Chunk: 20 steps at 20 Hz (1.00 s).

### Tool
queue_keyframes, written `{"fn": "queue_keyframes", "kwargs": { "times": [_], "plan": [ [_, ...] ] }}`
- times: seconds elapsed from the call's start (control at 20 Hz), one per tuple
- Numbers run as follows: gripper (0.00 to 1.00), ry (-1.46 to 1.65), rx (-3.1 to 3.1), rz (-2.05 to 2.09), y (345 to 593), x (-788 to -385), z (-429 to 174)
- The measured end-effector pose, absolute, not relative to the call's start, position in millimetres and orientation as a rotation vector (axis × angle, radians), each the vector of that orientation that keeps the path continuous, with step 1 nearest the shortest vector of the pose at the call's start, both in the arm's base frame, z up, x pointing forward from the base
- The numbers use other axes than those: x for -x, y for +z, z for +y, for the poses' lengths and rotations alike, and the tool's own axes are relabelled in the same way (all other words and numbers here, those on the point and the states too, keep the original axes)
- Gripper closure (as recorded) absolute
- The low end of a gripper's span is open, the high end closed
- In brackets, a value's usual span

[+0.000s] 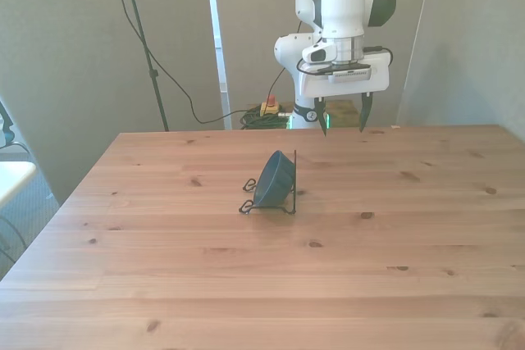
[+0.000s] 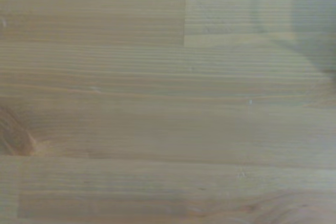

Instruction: Unload the bowl

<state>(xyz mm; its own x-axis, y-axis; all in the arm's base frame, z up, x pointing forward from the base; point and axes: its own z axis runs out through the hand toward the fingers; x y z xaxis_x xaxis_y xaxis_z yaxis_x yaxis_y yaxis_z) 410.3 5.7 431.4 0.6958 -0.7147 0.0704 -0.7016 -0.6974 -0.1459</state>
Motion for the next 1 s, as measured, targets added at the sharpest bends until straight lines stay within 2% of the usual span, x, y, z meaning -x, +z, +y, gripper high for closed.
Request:
{"fn": "queue_keyframes", "kwargs": {
  "times": [0.4,1.0],
  "plan": [
    [0.00,-0.185,2.787,1.139,438.2,-412.7,-16.9],
    [0.00,-0.221,2.676,1.152,468.1,-432.5,-135.4]
  ]
}}
